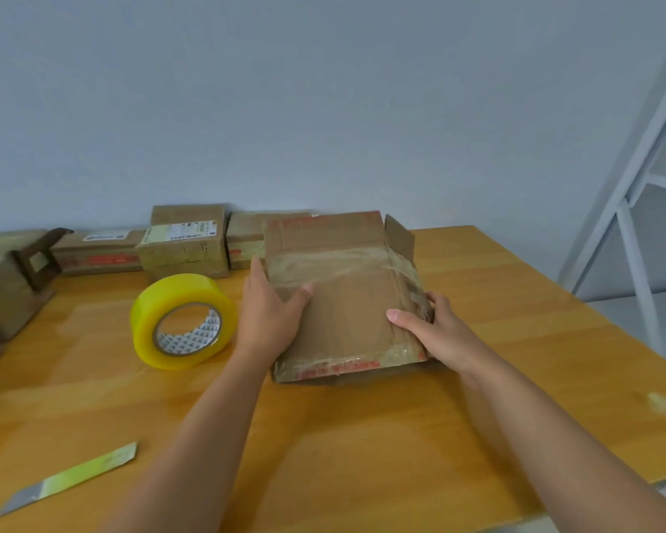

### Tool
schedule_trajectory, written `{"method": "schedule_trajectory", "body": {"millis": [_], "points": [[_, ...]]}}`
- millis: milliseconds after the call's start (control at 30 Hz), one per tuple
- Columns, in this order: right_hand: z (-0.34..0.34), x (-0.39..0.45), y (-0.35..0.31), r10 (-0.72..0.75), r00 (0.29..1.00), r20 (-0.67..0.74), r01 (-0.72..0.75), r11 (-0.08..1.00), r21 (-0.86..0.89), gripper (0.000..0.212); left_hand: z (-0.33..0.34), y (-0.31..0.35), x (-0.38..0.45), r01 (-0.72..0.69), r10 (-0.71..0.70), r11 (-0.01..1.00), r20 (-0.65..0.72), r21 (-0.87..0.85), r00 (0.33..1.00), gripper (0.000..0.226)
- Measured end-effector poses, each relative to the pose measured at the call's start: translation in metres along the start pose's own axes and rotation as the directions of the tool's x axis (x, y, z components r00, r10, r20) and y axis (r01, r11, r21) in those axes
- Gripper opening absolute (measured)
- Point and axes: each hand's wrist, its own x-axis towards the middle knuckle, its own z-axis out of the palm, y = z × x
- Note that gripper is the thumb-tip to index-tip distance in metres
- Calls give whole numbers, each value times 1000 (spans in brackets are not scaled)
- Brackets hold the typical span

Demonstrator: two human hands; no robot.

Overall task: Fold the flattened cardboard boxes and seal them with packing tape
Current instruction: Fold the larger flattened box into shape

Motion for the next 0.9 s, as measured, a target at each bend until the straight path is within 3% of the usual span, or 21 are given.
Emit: {"method": "schedule_trajectory", "body": {"millis": [133, 267, 367, 433, 600, 700, 800, 900], "points": [[8, 15, -16, -118, 993, 7, 114, 969, 218, 83, 0, 10, 6, -113, 113, 994, -76, -4, 991, 97], [14, 31, -21, -208, 977, 38, 183, 923, 338, 97, -1, 6, 0, -204, 185, 969, -144, -137, 972, 93], [19, 35, -15, -269, 961, 62, 229, 903, 365, 99, 1, -3, -6, -281, 250, 934, -161, -220, 955, 82], [22, 35, -8, -291, 954, 72, 249, 903, 349, 87, 5, -4, -14, -297, 269, 913, -136, -279, 954, 73], [24, 26, -4, -342, 935, 96, 295, 898, 326, 52, 10, -7, -26, -288, 244, 891, -164, -352, 956, 73], [26, 17, -8, -360, 932, 32, 320, 864, 388, 29, 7, -4, -30, -310, 247, 890, -218, -333, 944, 66], [29, 11, -11, -426, 899, -100, 434, 841, 322, 53, 4, 2, -30, -378, 305, 866, -252, -328, 918, 68], [29, 11, -11, -528, 821, -215, 570, 778, 266, 49, 2, 7, -31, -416, 350, 849, -243, -325, 905, 79]]}}
